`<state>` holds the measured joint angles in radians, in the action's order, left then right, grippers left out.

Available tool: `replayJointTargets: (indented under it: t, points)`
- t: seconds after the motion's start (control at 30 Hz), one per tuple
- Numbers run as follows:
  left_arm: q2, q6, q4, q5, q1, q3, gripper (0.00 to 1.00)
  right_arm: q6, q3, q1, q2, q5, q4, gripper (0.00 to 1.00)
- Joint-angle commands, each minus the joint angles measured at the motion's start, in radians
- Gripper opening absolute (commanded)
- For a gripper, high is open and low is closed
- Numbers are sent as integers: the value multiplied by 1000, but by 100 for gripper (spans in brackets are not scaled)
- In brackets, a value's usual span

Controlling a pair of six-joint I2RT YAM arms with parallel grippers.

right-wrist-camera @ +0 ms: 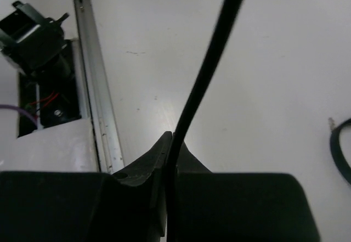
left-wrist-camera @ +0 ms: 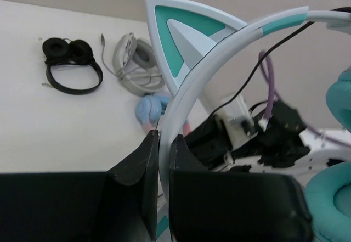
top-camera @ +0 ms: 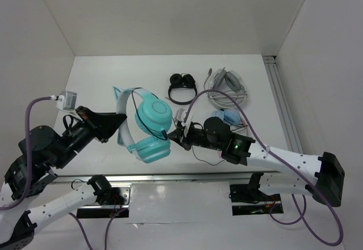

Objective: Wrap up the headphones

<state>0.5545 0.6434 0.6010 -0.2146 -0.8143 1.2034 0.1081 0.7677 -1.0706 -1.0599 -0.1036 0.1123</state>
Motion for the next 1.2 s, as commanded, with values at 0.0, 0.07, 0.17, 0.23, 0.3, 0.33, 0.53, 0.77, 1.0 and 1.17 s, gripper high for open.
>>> replayJointTargets:
  t: [0.0, 0.07, 0.17, 0.23, 0.3, 0.33, 0.53, 0.77, 1.0, 1.17]
  points:
    - [-37, 180, -197, -106, -2, -19, 0, -34, -50, 3, -17, -212, 225, 9]
    - [-38, 191, -198, -133, -2, -28, 0, -68, -91, 3, -41, -269, 338, 9]
    - [-4, 202, -147, -198, -2, 28, 0, -93, -123, -6, -70, -285, 449, 9]
    - [10, 217, -87, -265, -2, 59, 0, -102, -134, -6, -95, -285, 481, 9]
    - [47, 229, -28, -376, -2, 137, 0, -111, -157, -17, -110, -285, 496, 10]
    - [61, 242, 38, -409, -2, 171, 0, -120, -166, -28, -121, -285, 518, 10]
    - [134, 242, 120, -600, -2, 294, 0, -168, -229, -65, -150, -285, 618, 11]
    - [234, 251, 160, -758, -2, 344, 0, -228, -239, -159, -210, -357, 705, 11]
    - [318, 191, 169, -908, -2, 400, 0, -199, -215, -301, -210, -289, 665, 19]
    - [340, 128, 129, -971, -2, 380, 0, -218, -225, -353, -210, -289, 696, 20]
